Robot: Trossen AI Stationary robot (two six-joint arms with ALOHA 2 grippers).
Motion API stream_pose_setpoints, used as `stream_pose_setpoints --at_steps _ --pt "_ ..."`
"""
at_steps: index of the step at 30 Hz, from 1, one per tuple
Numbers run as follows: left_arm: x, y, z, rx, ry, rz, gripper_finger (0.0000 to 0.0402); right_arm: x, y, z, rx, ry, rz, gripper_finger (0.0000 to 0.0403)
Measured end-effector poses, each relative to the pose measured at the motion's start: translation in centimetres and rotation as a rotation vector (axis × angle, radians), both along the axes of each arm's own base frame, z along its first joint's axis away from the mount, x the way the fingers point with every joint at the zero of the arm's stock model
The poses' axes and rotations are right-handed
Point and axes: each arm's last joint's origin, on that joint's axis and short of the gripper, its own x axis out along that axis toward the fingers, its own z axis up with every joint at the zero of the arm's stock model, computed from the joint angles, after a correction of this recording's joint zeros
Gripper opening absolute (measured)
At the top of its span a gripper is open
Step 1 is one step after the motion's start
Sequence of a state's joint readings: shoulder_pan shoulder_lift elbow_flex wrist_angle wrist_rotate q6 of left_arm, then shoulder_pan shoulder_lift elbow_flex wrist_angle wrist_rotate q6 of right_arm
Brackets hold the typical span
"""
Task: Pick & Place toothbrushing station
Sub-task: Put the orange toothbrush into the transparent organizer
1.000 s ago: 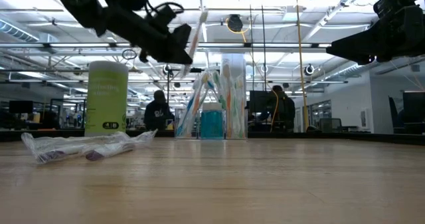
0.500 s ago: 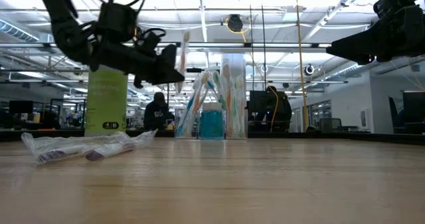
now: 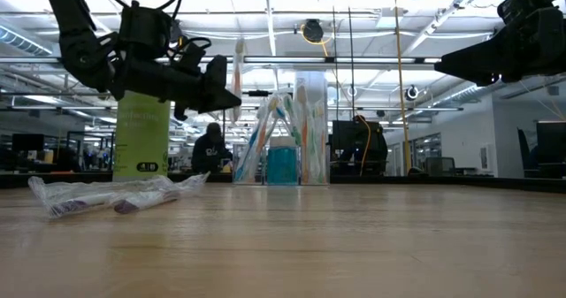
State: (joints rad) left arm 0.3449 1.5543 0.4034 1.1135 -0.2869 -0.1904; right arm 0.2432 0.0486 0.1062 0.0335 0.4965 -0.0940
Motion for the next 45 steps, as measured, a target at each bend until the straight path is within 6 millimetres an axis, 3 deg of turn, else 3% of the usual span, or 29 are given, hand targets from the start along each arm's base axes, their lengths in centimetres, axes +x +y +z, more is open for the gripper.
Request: stream_pose_setpoints --at_steps 8,19,26,45 --pt "1.2 0.2 -2.7 -0.058 0.045 0.021 0.0005 0.0 0.0 0.0 0.000 0.000 0.000 0.0183" --pt "4.4 1.0 -3.7 -0.037 0.070 0.000 0.0005 0.0 0.0 0.0 0.000 0.000 0.000 0.0183" --pt "4.5 0.9 -5.0 -0.080 0.088 -0.004 0.0005 0.0 0.0 0.0 0.000 0.000 0.000 0.0183" --pt "4.9 -0.3 -5.2 -0.071 0.114 -0.010 0.0020 0.0 0.0 0.0 0.000 0.000 0.000 0.0183"
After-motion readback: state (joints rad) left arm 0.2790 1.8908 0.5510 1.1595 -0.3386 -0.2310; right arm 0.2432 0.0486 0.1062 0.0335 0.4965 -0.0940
